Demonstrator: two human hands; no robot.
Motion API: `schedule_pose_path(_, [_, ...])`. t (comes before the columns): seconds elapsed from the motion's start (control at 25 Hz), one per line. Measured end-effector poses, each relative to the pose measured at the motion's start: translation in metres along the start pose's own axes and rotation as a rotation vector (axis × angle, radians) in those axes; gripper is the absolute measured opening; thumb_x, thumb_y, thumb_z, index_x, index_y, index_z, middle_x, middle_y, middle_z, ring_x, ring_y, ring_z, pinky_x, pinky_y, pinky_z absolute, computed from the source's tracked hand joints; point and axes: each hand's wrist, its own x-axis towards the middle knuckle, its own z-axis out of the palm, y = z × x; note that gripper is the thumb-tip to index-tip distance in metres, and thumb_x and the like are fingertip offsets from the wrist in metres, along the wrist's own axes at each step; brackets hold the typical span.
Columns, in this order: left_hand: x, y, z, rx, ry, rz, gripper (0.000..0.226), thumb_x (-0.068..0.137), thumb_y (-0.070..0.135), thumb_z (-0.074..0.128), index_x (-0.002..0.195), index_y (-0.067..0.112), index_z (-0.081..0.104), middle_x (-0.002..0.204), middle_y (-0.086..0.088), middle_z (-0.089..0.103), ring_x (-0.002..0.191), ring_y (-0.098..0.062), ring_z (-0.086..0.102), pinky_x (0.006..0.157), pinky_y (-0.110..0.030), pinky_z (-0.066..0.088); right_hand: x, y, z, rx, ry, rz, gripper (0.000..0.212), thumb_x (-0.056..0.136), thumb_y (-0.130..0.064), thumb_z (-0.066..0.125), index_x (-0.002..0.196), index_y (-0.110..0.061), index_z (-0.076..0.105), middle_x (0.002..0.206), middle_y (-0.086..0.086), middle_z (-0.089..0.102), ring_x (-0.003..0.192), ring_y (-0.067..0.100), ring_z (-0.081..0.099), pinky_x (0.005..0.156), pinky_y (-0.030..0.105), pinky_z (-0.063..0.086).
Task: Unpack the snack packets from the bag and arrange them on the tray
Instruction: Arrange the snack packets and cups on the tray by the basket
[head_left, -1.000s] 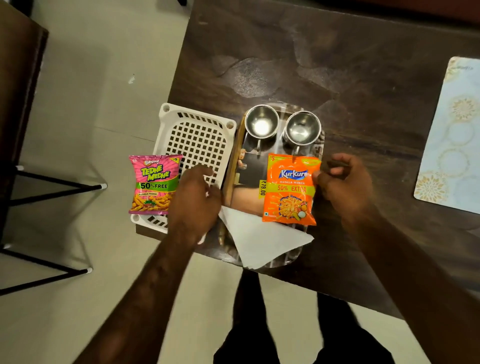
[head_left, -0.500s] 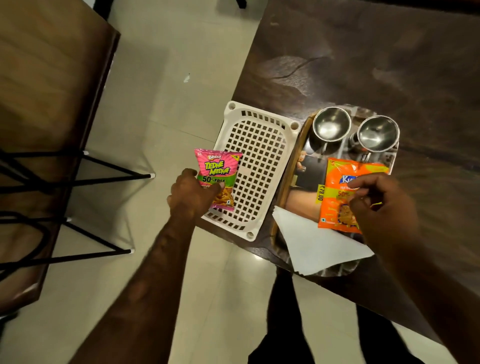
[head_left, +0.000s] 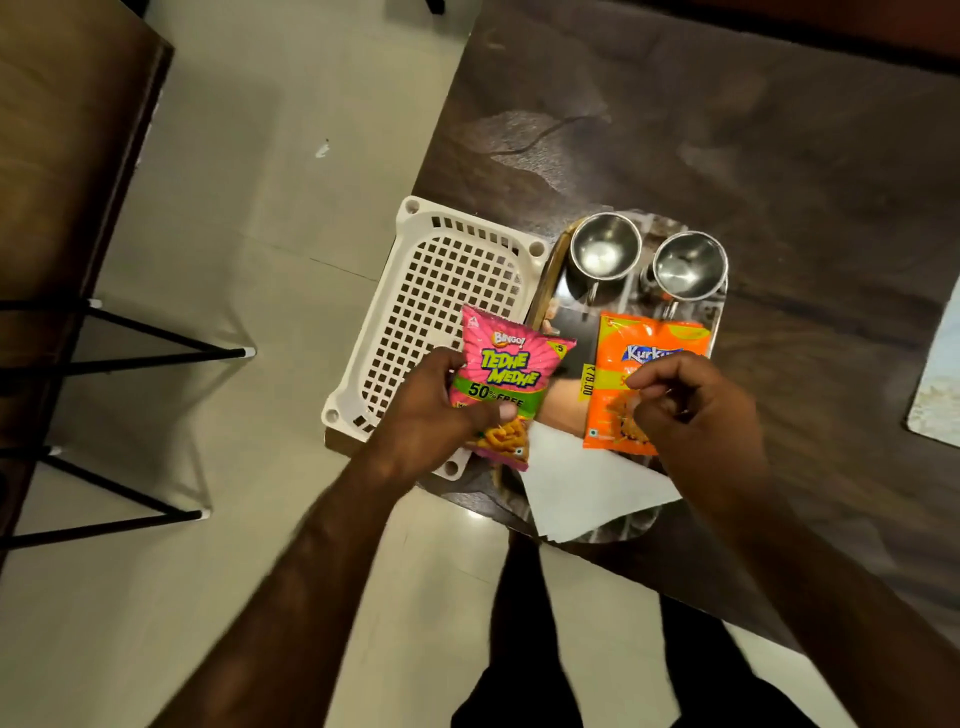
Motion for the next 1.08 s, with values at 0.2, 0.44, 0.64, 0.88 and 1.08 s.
schedule_pose_path(0.2, [0.032,0.010,0.037,0.004,0.045,-0.030,0.063,0.076,0.021,0.086,0.127,0.015,0.051,0.118,-0.008,0.068,0.102,-0.020,0.069,0.091,-0.044,0.058,-0.004,0.015,-0.026,-0.011,0.012,0.023,0.032,0.084,0.003,0.068,0.084,-0.029,0.069,0.073,-0.004,0.059,0.059,0.014,0.054,0.056,0.029,0.053])
schedule_pose_path(0.44, [0.039,0.022,0.057,0.130,0.082,0.035,0.058,0.079,0.035,0.082,0.127,0.016,0.054,0.115,-0.002,0.070,0.102,-0.018,0.069,0.090,-0.038,0.056,-0.005,0.026,-0.037,0.009,0.044,0.048,0.035,0.082,0.006,0.070,0.085,-0.029,0.070,0.079,0.008,0.066,0.065,0.019,0.058,0.060,0.022,0.054])
schedule_pose_path(0.64, [0.041,0.024,0.065,0.584,0.142,0.157,0.050,0.085,0.051,0.069,0.119,0.015,0.064,0.113,-0.009,0.065,0.112,-0.027,0.056,0.097,-0.042,0.046,-0.003,0.026,-0.039,0.009,0.044,0.043,0.032,0.086,0.005,0.068,0.085,-0.027,0.070,0.077,0.003,0.065,0.063,0.006,0.057,0.060,0.013,0.051])
schedule_pose_path(0.88, [-0.007,-0.018,0.010,0.585,0.350,0.214,0.059,0.086,0.049,0.065,0.133,0.016,0.057,0.131,-0.008,0.057,0.123,-0.027,0.053,0.103,-0.041,0.045,0.002,0.032,-0.051,-0.086,0.005,0.107,0.032,0.088,-0.007,0.070,0.090,-0.039,0.067,0.083,-0.003,0.069,0.071,0.014,0.062,0.061,0.016,0.053])
schedule_pose_path(1.08, [-0.041,-0.083,-0.024,0.967,0.174,0.111,0.063,0.087,0.062,0.057,0.143,0.033,0.051,0.153,-0.001,0.044,0.142,-0.022,0.038,0.112,-0.041,0.037,0.018,0.041,-0.061,-0.119,0.102,0.249,0.024,0.087,-0.017,0.066,0.105,-0.033,0.062,0.107,0.014,0.068,0.096,0.034,0.066,0.089,0.056,0.055])
